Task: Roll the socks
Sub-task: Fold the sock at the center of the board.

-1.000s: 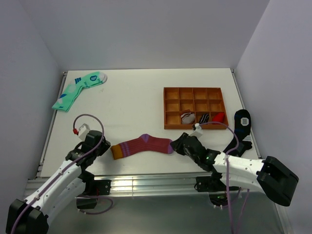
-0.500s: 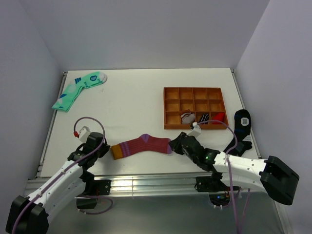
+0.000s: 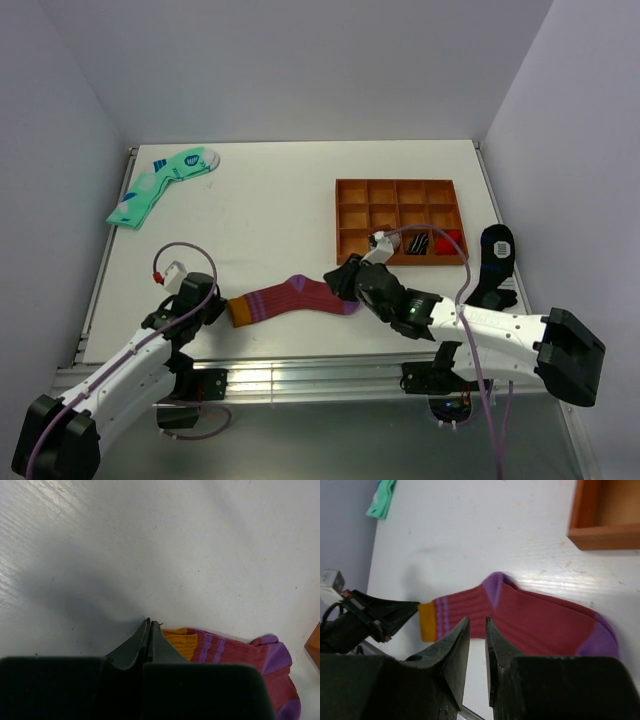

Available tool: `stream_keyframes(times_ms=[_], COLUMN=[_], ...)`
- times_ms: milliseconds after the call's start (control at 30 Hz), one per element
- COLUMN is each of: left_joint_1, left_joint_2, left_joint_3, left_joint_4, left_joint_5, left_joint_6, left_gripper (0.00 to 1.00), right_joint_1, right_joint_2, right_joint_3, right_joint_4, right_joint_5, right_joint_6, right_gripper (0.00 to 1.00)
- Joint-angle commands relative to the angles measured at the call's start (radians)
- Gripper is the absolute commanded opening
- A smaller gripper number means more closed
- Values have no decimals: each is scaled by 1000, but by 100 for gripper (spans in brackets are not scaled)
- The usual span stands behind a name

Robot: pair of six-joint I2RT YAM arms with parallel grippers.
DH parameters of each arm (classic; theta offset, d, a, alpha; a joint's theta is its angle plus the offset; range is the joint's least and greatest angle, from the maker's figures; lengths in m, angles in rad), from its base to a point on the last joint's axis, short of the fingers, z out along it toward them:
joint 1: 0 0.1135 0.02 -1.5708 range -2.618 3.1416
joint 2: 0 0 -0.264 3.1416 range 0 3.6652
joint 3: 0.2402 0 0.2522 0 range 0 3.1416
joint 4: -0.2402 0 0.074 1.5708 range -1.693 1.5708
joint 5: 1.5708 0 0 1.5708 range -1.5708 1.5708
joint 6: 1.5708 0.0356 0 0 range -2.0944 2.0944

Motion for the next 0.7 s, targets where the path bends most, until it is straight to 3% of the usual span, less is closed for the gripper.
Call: stream_keyframes(times_ms=[0,133,233,400,667], left_joint_1=[-8,-19,-20,-22,-23], left_joint_2=[8,25,11,0,-18], left_joint_3=[-12,-4,-6,-9,-15], left_joint_4=[46,43,35,26,21], left_joint_5=[15,6,2,-1,-3], left_joint_6=[-23,-30,-30,-30,-33], left_gripper=[0,0,0,0,0], right_joint_1=[26,37,38,37,37], right_joint_2=[43,90,74,-47,-150], right_joint_3=[94,176,165,10,-142], right_joint_4=[14,-99,-212,-300,-306], right_joint_5=[34,76,140,173,148], right_joint_6=[-60,-42,47,191,314], right_gripper=[26,25,35,49,55])
